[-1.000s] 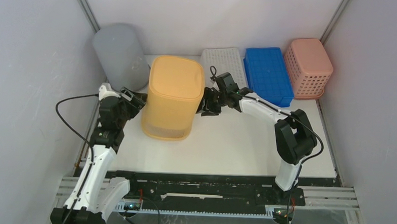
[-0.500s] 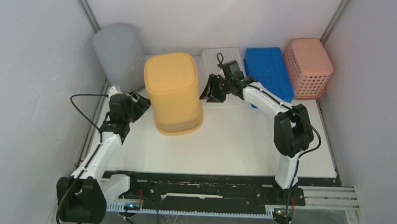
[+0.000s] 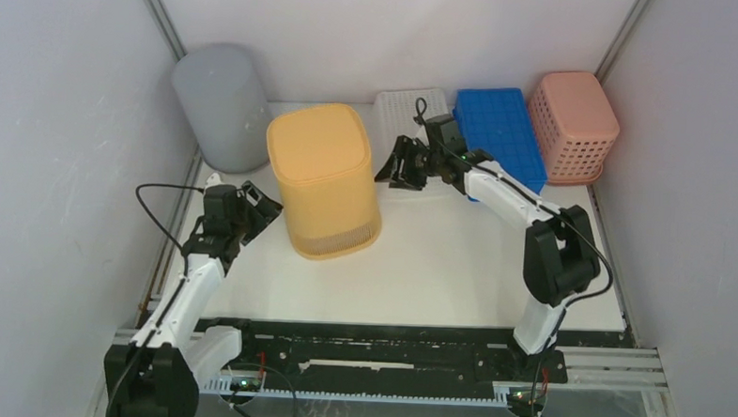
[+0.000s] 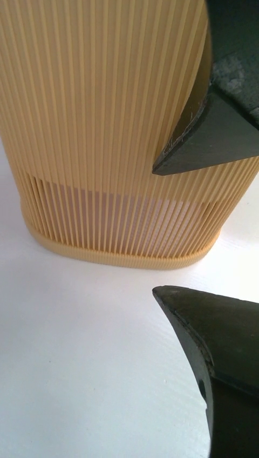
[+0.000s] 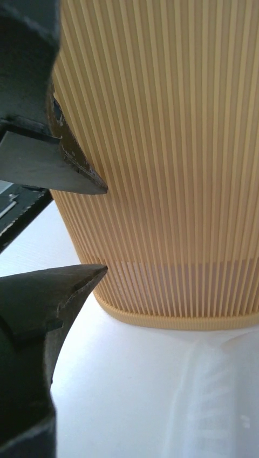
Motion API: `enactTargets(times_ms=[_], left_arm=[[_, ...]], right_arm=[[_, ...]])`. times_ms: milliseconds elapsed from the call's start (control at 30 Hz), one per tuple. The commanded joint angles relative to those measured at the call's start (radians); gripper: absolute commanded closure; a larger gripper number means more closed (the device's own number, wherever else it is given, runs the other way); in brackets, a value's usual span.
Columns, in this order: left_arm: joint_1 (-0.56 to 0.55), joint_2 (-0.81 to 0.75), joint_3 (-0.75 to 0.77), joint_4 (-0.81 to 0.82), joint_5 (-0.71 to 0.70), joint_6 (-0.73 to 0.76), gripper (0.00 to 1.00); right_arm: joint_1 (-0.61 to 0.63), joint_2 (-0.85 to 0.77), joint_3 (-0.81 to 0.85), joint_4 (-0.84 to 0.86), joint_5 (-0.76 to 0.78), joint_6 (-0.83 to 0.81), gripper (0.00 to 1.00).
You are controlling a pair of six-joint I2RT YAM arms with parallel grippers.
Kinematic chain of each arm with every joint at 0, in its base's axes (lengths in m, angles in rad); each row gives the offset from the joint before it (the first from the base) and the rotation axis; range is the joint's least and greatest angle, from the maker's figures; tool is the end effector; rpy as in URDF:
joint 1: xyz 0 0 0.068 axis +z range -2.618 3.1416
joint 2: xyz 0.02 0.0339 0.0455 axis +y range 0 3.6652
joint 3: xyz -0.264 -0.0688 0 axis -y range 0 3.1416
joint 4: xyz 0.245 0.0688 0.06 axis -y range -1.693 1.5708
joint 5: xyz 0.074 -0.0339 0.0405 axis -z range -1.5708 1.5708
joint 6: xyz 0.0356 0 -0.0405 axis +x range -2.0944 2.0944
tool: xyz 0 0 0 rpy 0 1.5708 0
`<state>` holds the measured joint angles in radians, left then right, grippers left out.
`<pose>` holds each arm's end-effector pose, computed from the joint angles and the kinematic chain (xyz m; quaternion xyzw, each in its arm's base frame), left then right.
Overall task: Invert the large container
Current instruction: Move the container to the center of the board.
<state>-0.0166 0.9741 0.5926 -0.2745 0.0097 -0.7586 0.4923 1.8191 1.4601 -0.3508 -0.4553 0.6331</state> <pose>0.2082 -0.0038 0.2295 -0.3233 0.8369 -0.1709 0.4072 0.3590 0.2103 0.2704 -0.0317 0.8897 0.3904 0.2345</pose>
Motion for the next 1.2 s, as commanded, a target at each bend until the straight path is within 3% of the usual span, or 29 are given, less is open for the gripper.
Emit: enactTargets(times_ms=[0,467,767,933,1167], left_arm=[[-0.023,-0.078,0.042,-0.028,0.114,0.022,0.19],[0.002,0.037,0.099,0.017,0.109,0.025,0.19],[0.065,0.146,0.173,0.069,0.109,0.013,0.19],[0.127,0.211,0.196,0.116,0.149,-0.017,0.2],[0.155,0.117,0.204,0.059,0.138,-0.001,0.18]], right_arm=[[0.012,-0.172,-0.127,0.044,-0.059,-0.023,0.4],[0.099,-0.397,-0.461,0.052,0.032,-0.057,0.39],[0.089,-0.349,-0.442,0.09,0.005,-0.037,0.39],[0.145,-0.287,-0.394,0.116,0.011,-0.028,0.39],[0.252,-0.289,-0.404,0.135,0.14,-0.021,0.4]])
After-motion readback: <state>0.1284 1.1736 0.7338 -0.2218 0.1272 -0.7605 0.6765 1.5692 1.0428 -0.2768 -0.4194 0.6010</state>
